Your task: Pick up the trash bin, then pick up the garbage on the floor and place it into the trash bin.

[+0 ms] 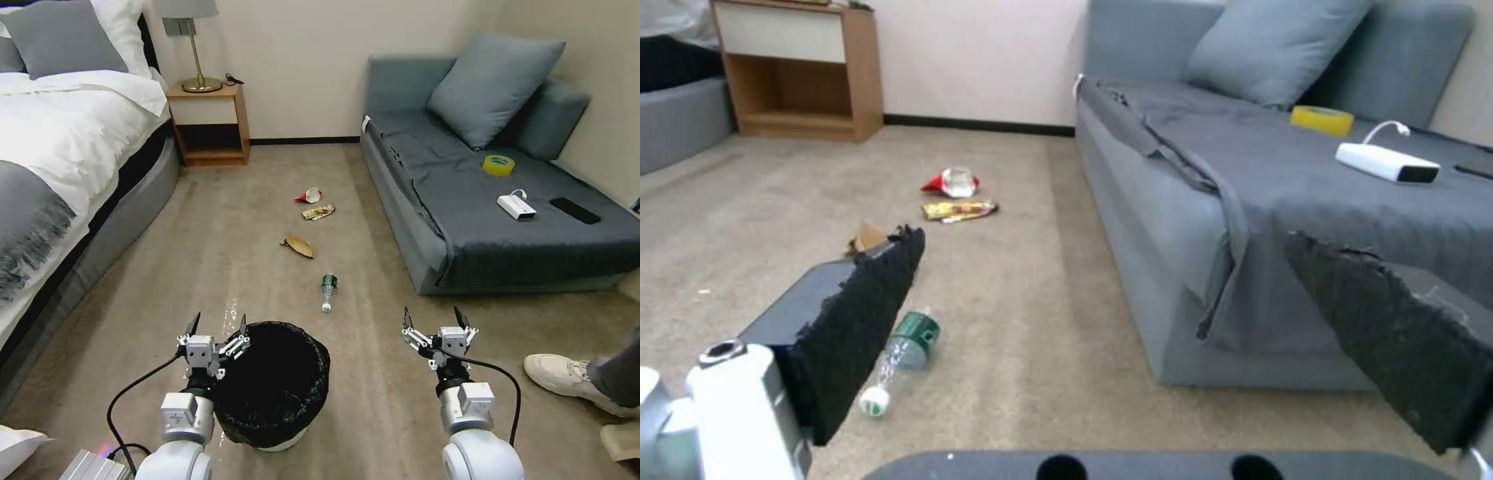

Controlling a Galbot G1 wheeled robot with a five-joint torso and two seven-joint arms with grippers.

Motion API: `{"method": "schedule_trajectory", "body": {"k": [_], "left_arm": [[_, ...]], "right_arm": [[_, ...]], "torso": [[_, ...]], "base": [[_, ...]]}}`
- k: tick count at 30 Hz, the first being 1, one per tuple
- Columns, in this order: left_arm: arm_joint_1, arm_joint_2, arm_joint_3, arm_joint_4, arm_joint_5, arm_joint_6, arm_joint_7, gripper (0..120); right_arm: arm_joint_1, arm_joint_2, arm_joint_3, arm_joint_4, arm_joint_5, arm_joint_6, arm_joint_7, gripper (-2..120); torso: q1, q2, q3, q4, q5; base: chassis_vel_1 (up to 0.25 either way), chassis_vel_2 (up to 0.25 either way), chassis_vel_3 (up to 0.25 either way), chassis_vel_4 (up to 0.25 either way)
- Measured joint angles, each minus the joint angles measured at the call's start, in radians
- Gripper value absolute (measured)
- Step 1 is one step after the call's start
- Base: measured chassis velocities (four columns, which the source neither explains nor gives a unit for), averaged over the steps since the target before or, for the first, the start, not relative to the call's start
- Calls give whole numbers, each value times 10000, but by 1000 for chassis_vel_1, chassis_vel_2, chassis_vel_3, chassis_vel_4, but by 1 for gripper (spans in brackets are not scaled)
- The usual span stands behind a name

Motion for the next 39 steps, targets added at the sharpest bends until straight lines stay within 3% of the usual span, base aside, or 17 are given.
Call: {"method": "schedule_trajectory", "body": {"k": [39], "left_arm": [[-466,-71,-66,473,302,178,137,100]], "right_arm": [[109,411,690,-414,83,48,-1054,100]], "torso": [[0,0,0,1,0]], "base": [[0,0,0,0]]}}
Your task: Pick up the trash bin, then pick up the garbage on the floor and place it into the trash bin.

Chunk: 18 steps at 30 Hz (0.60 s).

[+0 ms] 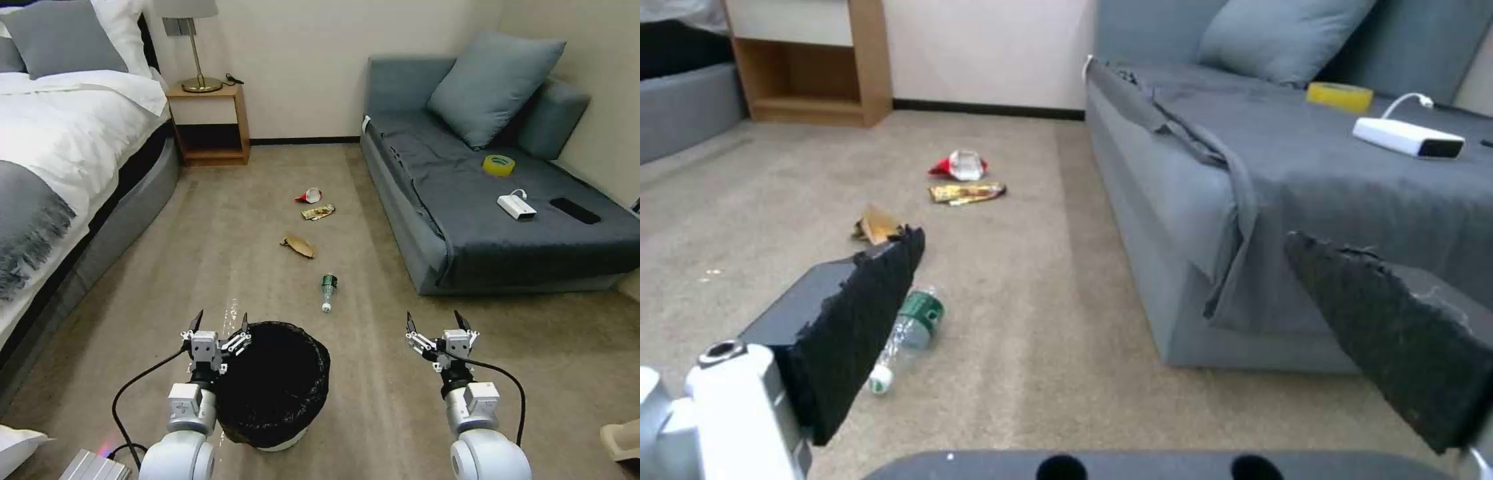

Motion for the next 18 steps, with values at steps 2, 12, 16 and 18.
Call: {"method": "schedule_trajectory", "body": {"k": [2,12,16,18], "left_arm": [[0,0,0,0,0,0,0,100],[449,1028,-208,-950,-1219,911,-1492,100],[812,1844,-371,-1730,-2206,1638,-2712,100],[924,2091,-418,-1967,-2509,1866,-3085,100]], "right_arm": [[1,0,0,0,0,0,0,100],[-495,316,-485,844,-341,-683,1102,100],[-1031,644,-1006,1768,-736,-1459,2320,100],[-1353,817,-1310,2330,-874,-1846,2963,100]], "torso": [[0,0,0,0,0],[1,0,0,0,-1],[0,0,-1,0,-1],[0,1,-1,-1,-1]], "base": [[0,0,0,0],[0,0,0,0],[0,0,0,0],[0,0,0,0]]}}
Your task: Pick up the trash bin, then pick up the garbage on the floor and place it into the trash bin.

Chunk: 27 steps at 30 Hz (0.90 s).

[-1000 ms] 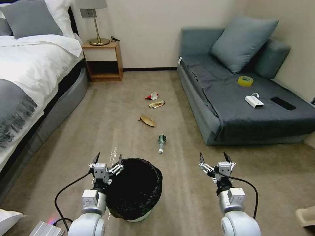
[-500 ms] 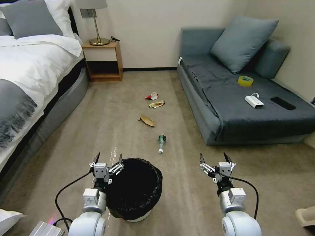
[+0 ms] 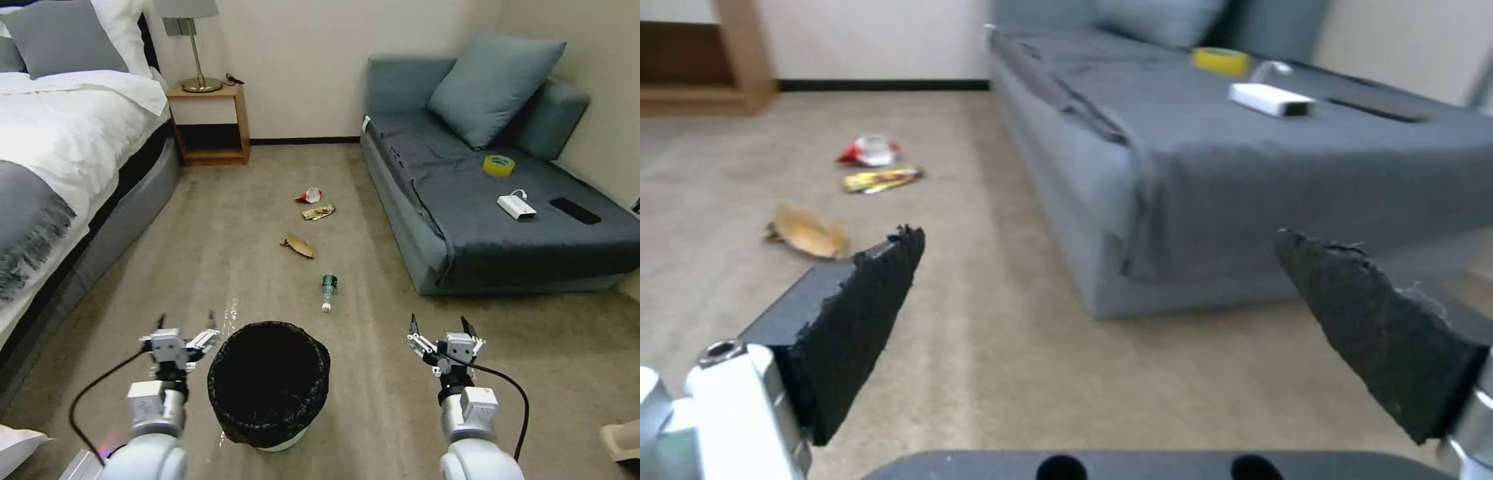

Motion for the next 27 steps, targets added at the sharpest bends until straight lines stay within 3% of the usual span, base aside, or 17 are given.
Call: {"method": "schedule_trajectory", "body": {"k": [7,12,15,17,21,22,24,27], "left_arm": [[22,47,-8,-44,-73,56,-73,100],[3,166,-4,-182,-457,573,-202,100],[-57,324,19,-369,-999,1365,-327,100],[-57,329,26,-372,-1039,1404,-348,100],[-140,485,176,-531,-1750,2392,-487,100],[-140,485,176,-531,-1750,2392,-487,100],[-214,609,297,-654,-2299,3157,-593,100],[-275,715,398,-761,-2762,3801,-679,100]], "right_arm": [[-143,-178,-93,366,292,193,50,100],[-153,-144,-110,369,284,324,29,100],[-150,-171,-105,336,288,375,15,100],[-136,-175,-103,322,292,384,12,100],[-100,-160,-135,264,294,413,2,100],[-100,-160,-135,264,294,413,2,100],[-87,-135,-186,216,289,433,-3,100],[-52,-114,-203,178,282,453,-4,100]], "torso": [[0,0,0,1,0],[0,0,0,1,0],[0,0,2,0,1],[0,0,1,1,1],[0,0,1,1,0],[0,0,1,1,0],[0,0,1,1,1],[0,0,1,1,1]], "base": [[0,0,0,0],[0,0,0,0],[0,0,0,0],[0,0,0,0],[0,0,0,0],[0,0,0,0],[0,0,0,0],[0,0,0,0]]}}
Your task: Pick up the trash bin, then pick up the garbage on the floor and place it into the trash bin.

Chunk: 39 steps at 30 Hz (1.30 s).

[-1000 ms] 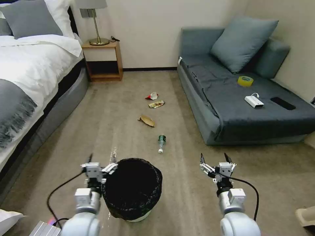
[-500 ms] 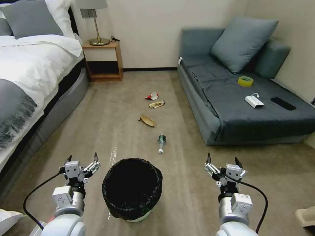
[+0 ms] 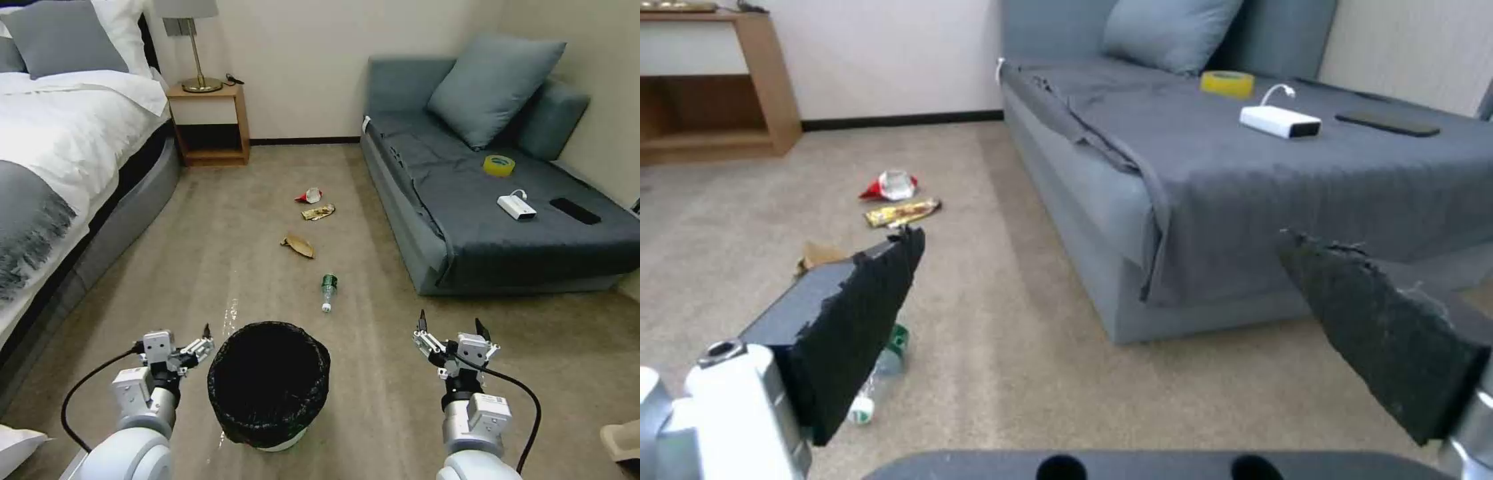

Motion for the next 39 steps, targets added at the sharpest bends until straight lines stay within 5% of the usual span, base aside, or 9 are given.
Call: {"method": "schedule_trajectory", "body": {"k": [6,13,17,28,39], "left_arm": [[-124,221,208,-222,-980,1381,-185,100],[-191,237,295,-85,-1328,1537,-303,100],[-346,244,439,712,-2219,1735,-613,100],[-424,237,385,1323,-2146,1735,-514,100],[-449,216,481,1588,-1958,1604,-185,62]], "right_arm": [[50,-1,29,-59,5,50,15,100],[82,-3,46,-131,13,88,26,100],[109,-4,34,-176,20,97,35,100],[128,-43,35,-224,32,121,51,100],[150,3,57,-252,37,192,120,100]], "torso": [[0,0,0,0,0],[0,0,0,0,5],[0,0,0,-1,5],[0,0,0,-1,0],[0,0,0,0,0]], "base": [[0,0,0,0],[0,0,0,0],[0,0,0,0],[0,0,0,0],[0,0,0,0]]}}
